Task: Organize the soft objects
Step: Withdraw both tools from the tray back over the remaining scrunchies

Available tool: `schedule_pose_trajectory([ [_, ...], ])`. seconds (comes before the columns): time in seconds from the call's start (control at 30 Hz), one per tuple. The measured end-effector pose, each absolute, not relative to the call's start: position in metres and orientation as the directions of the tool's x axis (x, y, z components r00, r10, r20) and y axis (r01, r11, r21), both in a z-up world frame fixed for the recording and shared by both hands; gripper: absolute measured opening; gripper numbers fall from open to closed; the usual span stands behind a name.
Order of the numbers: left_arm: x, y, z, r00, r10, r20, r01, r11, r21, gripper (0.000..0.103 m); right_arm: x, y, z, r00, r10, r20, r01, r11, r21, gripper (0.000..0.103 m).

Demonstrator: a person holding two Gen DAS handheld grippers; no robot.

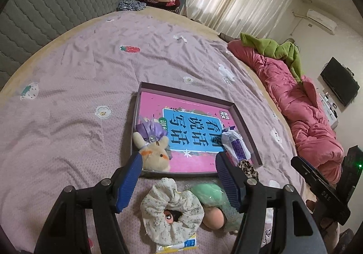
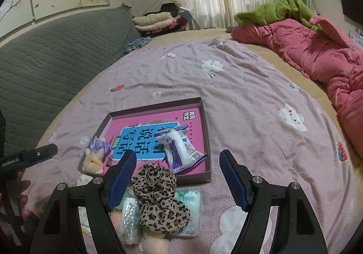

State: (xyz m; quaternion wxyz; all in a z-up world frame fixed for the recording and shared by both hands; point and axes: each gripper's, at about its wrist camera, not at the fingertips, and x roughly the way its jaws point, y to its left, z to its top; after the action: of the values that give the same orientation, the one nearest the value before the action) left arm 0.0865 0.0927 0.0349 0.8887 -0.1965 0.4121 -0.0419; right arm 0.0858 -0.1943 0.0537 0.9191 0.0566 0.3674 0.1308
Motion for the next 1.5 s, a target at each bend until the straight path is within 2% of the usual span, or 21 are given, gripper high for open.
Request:
schedule_pose_trajectory([
  [0.53,0.061,0.098,0.047,0.667,-0.231,-0.709,-0.072,0.927,-0.369,0.067,0.06,-0.195,0.06,0.69,0.298,-0.66,-0.235,0.954,0.184,0.077],
  [1.5,0.034,0.069,-0.002,0.538,-0.285,-0.793,-0.01,0.939,-0.344,0.067,0.037,-0.186,0.026,0.6,0.327,-0.73,-0.282,0.941,0.19,0.077],
])
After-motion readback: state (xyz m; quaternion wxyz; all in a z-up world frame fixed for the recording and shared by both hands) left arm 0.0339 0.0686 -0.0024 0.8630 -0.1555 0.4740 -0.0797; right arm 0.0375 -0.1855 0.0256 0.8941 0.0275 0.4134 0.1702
